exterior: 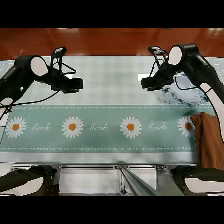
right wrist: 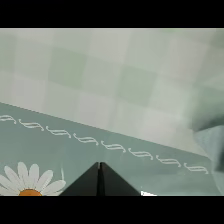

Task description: Fold the shirts.

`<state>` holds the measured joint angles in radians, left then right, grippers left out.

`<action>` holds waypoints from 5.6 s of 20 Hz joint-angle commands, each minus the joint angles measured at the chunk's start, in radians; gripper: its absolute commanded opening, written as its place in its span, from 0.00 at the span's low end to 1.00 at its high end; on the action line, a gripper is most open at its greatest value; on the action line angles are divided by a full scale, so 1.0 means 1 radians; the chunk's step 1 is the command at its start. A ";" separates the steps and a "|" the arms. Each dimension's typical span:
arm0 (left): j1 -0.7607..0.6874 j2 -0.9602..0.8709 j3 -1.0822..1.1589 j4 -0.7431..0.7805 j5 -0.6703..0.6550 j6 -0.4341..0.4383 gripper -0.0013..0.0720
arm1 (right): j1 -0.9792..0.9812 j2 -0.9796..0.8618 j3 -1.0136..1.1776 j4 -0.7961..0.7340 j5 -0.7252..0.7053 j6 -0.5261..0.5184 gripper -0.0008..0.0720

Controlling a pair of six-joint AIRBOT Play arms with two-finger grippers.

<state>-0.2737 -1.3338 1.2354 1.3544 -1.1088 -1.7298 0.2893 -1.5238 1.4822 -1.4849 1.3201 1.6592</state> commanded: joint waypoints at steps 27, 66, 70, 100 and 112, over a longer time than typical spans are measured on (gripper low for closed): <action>0.020 -0.013 0.017 0.307 -0.266 0.075 0.71 | -0.068 0.137 0.082 -0.702 -0.106 0.084 0.58; 0.211 0.613 -0.291 0.082 0.005 -0.034 0.71 | -0.397 0.329 0.557 0.090 -0.111 -0.179 0.05; 0.211 0.652 -0.291 0.082 -0.030 -0.032 0.71 | -0.286 0.431 0.560 0.053 -0.105 -0.179 0.05; 0.092 0.632 -0.341 0.078 -0.053 -0.010 0.71 | 0.203 -0.156 0.264 0.565 -0.105 -0.154 0.58; 0.374 0.553 -0.823 -0.448 -0.039 0.210 0.71 | -0.609 0.450 -0.706 0.461 -0.161 -0.283 0.57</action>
<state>0.0292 -0.7750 0.5709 1.1416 -1.1831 -1.6375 -0.1692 -1.1980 1.0676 -1.1271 1.2507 1.4723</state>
